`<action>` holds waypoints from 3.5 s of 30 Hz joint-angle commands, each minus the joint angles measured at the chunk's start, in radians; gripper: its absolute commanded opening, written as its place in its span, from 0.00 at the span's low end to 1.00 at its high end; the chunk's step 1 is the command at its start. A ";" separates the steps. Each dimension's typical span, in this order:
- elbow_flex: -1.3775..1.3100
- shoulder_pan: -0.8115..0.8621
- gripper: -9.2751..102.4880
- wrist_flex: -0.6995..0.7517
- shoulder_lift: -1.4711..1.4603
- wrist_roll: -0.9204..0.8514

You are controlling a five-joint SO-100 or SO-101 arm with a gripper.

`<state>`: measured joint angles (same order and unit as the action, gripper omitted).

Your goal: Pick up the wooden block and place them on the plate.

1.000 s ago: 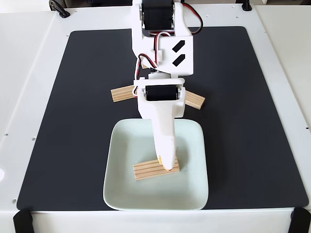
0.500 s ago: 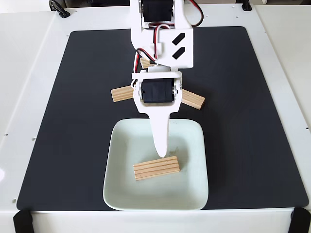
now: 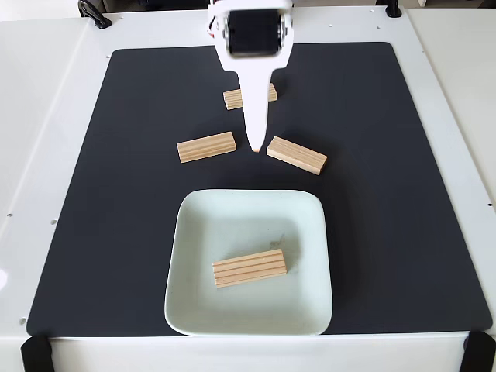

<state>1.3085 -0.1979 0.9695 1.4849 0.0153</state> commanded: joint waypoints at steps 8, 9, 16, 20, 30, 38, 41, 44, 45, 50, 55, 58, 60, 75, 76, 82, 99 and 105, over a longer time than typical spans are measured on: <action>0.442 0.098 0.08 0.202 0.334 -0.236; 0.428 0.109 0.08 0.241 0.324 -0.252; 0.252 0.230 0.08 0.344 0.164 -0.411; 0.236 0.290 0.08 0.319 0.103 -0.551; 0.239 0.304 0.20 0.222 0.054 -0.578; 0.360 0.304 0.49 0.209 0.067 -0.589; 0.373 0.301 0.46 0.209 0.054 -0.586; 0.380 0.290 0.44 0.207 0.040 -0.581; 0.382 0.285 0.44 0.206 0.025 -0.580; 0.390 0.276 0.44 0.110 -0.048 -0.577; 0.388 0.273 0.44 0.061 -0.098 -0.577; 0.390 0.261 0.44 0.058 -0.129 -0.575; 0.388 0.259 0.44 0.058 -0.144 -0.557; 0.417 0.241 0.08 0.058 -0.156 -0.512; 0.417 0.241 0.08 0.058 -0.156 -0.512; 0.405 0.242 0.08 0.064 -0.114 -0.511; 0.505 -0.055 0.08 0.058 0.652 -0.163; 0.422 -0.075 0.08 -0.179 0.456 -0.083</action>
<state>1.7994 -0.2654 0.9204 2.0203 -0.0951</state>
